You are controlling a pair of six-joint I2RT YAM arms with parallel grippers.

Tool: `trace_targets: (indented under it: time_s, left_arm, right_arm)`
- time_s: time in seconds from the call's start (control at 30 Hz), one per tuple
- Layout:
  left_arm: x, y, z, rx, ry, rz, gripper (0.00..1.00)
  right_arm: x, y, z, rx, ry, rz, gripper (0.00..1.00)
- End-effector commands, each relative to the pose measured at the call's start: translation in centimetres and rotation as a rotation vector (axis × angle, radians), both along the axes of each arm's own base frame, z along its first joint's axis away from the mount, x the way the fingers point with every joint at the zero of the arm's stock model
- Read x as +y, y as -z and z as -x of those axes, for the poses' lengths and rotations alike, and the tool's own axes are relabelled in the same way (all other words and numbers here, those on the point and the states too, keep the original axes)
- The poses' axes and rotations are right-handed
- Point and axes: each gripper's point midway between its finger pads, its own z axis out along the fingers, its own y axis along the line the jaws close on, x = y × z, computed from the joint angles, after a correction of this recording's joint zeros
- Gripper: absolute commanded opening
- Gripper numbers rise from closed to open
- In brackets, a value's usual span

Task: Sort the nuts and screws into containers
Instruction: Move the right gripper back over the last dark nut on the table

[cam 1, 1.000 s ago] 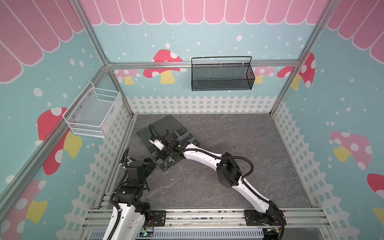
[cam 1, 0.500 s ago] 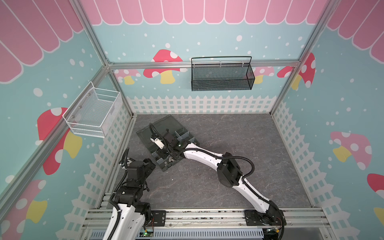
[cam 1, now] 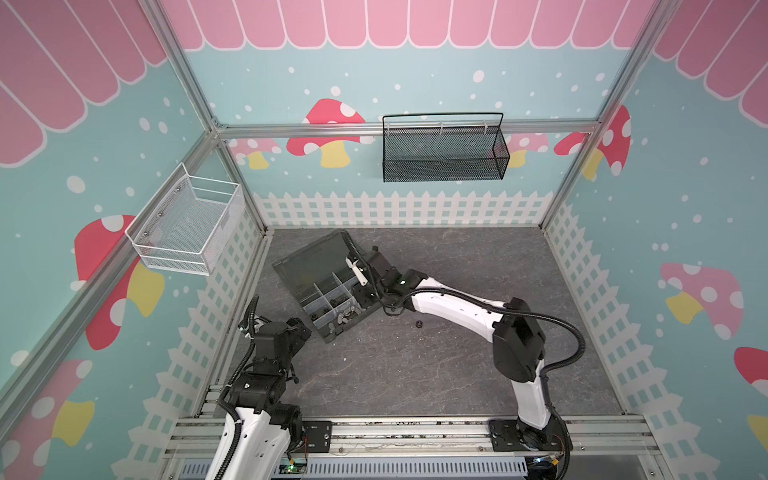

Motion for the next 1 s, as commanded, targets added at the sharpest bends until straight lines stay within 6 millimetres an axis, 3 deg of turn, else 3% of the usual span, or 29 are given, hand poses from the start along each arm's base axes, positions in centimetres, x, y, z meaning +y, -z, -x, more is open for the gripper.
trace_targets:
  time_s: [0.0, 0.2, 0.4, 0.67, 0.97]
  left_arm:
    - [0.5, -1.0, 0.1, -0.011, -0.019, -0.017, 1.00]
    - [0.5, -1.1, -0.1, -0.013, -0.016, -0.018, 1.00]
    - [0.3, -1.0, -0.2, -0.011, -0.012, -0.011, 1.00]
    - [0.1, -0.7, -0.3, -0.001, -0.004, -0.003, 1.00]
    - [0.0, -0.6, -0.5, 0.007, 0.003, 0.000, 1.00]
  right_arm:
    - [-4.3, 0.5, 0.4, 0.038, 0.113, 0.004, 0.46]
    - [-12.2, 3.2, 2.1, 0.157, 0.260, 0.036, 0.49]
    - [-17.0, 5.0, 3.7, 0.229, 0.338, 0.083, 0.54]
    - [-20.0, 8.4, 5.4, 0.339, 0.366, 0.167, 0.62]
    - [-20.1, 11.0, 6.2, 0.422, 0.331, 0.198, 0.64]
